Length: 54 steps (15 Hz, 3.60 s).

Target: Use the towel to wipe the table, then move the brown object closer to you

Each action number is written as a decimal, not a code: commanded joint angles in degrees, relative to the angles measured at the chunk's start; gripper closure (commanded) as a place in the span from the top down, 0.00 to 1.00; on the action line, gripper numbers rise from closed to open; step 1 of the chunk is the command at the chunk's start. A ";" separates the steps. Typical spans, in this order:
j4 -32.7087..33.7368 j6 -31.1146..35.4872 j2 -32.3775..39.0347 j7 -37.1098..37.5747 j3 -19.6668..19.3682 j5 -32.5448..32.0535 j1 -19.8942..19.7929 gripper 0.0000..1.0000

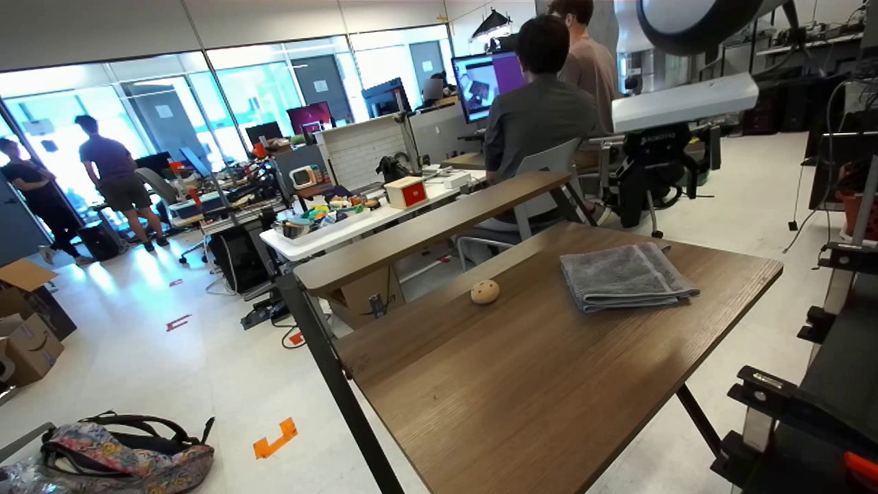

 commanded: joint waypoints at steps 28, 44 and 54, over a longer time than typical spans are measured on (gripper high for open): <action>44.01 2.17 43.34 37.90 -6.85 19.54 1.91 1.00; 31.11 2.43 35.63 35.20 -1.09 14.60 6.24 1.00; 9.47 1.24 27.56 24.95 -13.89 4.41 11.43 1.00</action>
